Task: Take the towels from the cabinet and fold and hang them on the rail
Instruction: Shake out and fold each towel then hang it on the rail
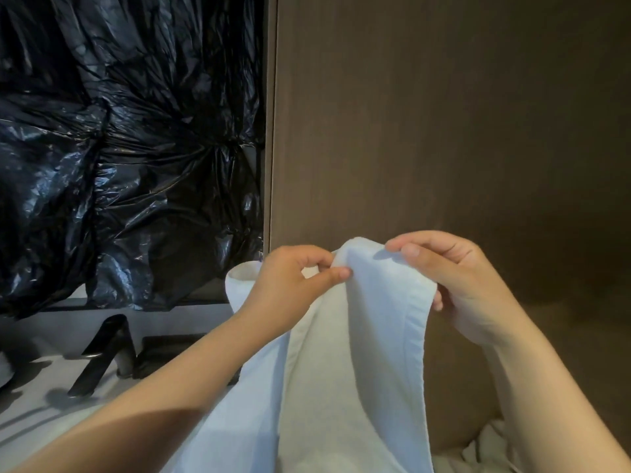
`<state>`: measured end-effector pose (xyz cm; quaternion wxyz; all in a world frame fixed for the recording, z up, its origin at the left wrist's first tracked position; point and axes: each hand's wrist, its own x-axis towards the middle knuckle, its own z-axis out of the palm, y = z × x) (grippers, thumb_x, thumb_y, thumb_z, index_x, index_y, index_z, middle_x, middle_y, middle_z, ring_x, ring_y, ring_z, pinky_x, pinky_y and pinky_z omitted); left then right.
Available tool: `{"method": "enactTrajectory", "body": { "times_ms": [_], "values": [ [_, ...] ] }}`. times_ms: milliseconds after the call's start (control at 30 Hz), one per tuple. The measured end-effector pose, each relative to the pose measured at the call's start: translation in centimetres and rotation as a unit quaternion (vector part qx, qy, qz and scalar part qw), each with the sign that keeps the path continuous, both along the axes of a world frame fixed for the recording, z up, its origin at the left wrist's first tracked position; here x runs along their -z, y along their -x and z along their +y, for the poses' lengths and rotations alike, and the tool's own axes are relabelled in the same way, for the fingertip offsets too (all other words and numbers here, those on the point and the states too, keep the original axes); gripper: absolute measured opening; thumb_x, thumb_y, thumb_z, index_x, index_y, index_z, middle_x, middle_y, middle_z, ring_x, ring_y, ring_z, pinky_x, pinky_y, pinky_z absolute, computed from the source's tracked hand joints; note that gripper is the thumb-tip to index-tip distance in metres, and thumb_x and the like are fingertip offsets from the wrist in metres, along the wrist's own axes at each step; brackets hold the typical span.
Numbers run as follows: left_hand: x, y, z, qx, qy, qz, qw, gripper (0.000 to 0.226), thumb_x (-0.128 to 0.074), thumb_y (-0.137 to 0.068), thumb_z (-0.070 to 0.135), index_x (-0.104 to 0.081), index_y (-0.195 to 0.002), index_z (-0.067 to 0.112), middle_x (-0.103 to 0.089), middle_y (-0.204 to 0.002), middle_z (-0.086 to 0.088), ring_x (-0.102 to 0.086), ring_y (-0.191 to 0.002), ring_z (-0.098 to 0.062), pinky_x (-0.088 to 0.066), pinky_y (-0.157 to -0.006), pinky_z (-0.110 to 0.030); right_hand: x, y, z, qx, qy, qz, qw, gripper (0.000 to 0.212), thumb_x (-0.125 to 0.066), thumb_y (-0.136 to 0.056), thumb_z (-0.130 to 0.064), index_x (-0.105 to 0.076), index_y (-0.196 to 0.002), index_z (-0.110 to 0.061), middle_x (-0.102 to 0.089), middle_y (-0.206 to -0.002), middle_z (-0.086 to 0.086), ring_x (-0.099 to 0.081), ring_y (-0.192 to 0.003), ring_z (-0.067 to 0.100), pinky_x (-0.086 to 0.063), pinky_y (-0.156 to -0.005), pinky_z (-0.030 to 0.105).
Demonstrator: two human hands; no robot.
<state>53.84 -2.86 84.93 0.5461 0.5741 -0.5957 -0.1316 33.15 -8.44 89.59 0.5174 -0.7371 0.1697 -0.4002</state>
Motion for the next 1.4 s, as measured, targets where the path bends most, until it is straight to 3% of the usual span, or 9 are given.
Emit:
{"method": "enactTrajectory", "body": {
  "times_ms": [233,367,600,667,767,967,1100,1267,1400],
  "values": [
    [6.5,0.1,0.1,-0.058,-0.075,0.015,0.995,0.007,-0.076,-0.082,0.024,-0.075,-0.09,0.024,-0.07,-0.081,0.014,-0.06,-0.082,0.009,-0.04,-0.071,-0.003,5.5,0.3,-1.2,0.093,-0.05,0.074,0.992,0.017,-0.063,-0.092,-0.02,-0.079,-0.094,-0.014,-0.064,-0.06,0.001,-0.043,-0.045,0.011,-0.043,-0.05,0.021],
    [10.7,-0.3,2.5,-0.11,-0.095,0.049,0.988,0.022,-0.069,-0.087,0.01,-0.067,-0.097,0.029,-0.068,-0.082,0.014,-0.054,-0.066,0.008,-0.039,-0.065,-0.004,10.0,-0.9,-0.9,0.132,-0.059,0.134,0.98,0.019,-0.06,-0.095,-0.009,-0.078,-0.09,-0.011,-0.06,-0.055,0.006,-0.046,-0.044,0.011,-0.043,-0.05,0.024],
    [13.9,-0.1,6.0,-0.226,-0.12,0.23,0.939,0.054,-0.083,-0.071,0.009,-0.051,-0.103,0.038,-0.056,-0.094,0.009,-0.06,-0.066,-0.002,-0.044,-0.061,-0.007,14.8,-3.2,0.9,0.11,-0.126,0.139,0.976,0.017,-0.063,-0.093,-0.008,-0.078,-0.088,-0.012,-0.071,-0.071,-0.001,-0.054,-0.046,0.01,-0.047,-0.052,0.022],
    [14.4,-0.4,6.8,-0.271,-0.122,0.276,0.914,0.047,-0.086,-0.067,0.016,-0.053,-0.096,0.031,-0.063,-0.084,0.005,-0.063,-0.066,-0.002,-0.048,-0.068,-0.012,15.4,-3.6,1.3,0.104,-0.141,0.125,0.977,0.015,-0.065,-0.092,-0.009,-0.078,-0.088,-0.013,-0.072,-0.078,0.002,-0.058,-0.047,0.011,-0.048,-0.052,0.02],
    [15.2,-0.6,7.7,-0.266,-0.135,0.333,0.895,0.028,-0.085,-0.071,0.016,-0.064,-0.089,0.017,-0.072,-0.078,-0.011,-0.071,-0.076,-0.025,-0.058,-0.08,-0.04,16.2,-4.1,1.7,0.081,-0.175,0.105,0.976,0.012,-0.067,-0.09,-0.012,-0.078,-0.09,-0.017,-0.073,-0.08,0.0,-0.066,-0.054,0.016,-0.051,-0.055,0.019],
    [15.7,-0.5,8.5,-0.202,-0.145,0.404,0.88,0.005,-0.076,-0.08,0.004,-0.073,-0.084,0.006,-0.073,-0.083,-0.02,-0.071,-0.079,-0.031,-0.06,-0.078,-0.037,16.4,-3.9,2.4,-0.077,-0.263,0.088,0.958,0.032,-0.069,-0.08,-0.006,-0.071,-0.112,-0.008,-0.065,-0.086,0.007,-0.072,-0.084,0.024,-0.056,-0.072,0.022],
    [15.5,-0.5,9.0,-0.175,-0.154,0.411,0.881,0.003,-0.073,-0.083,0.004,-0.073,-0.08,0.006,-0.073,-0.074,-0.013,-0.066,-0.067,-0.022,-0.06,-0.072,-0.03,17.1,-4.3,2.7,-0.052,-0.216,0.14,0.965,0.028,-0.066,-0.082,0.012,-0.073,-0.102,-0.007,-0.065,-0.077,-0.001,-0.07,-0.072,0.022,-0.056,-0.072,0.023],
    [15.4,-0.1,9.5,-0.152,-0.163,0.395,0.891,0.004,-0.069,-0.087,0.004,-0.072,-0.087,0.002,-0.074,-0.074,-0.011,-0.068,-0.064,-0.016,-0.058,-0.064,-0.023,17.7,-4.9,3.1,0.016,-0.12,0.18,0.976,0.009,-0.074,-0.081,-0.001,-0.073,-0.078,-0.009,-0.065,-0.058,0.002,-0.058,-0.05,0.01,-0.048,-0.057,0.017],
    [15.2,0.3,9.7,-0.147,-0.169,0.366,0.903,0.008,-0.067,-0.089,0.005,-0.074,-0.087,0.008,-0.075,-0.078,-0.007,-0.072,-0.072,-0.016,-0.056,-0.063,-0.019,17.7,-4.8,3.1,0.046,-0.028,0.206,0.977,0.015,-0.08,-0.077,-0.012,-0.074,-0.071,-0.025,-0.055,-0.078,-0.011,-0.05,-0.064,0.014,-0.045,-0.061,0.027]
  ]
}}
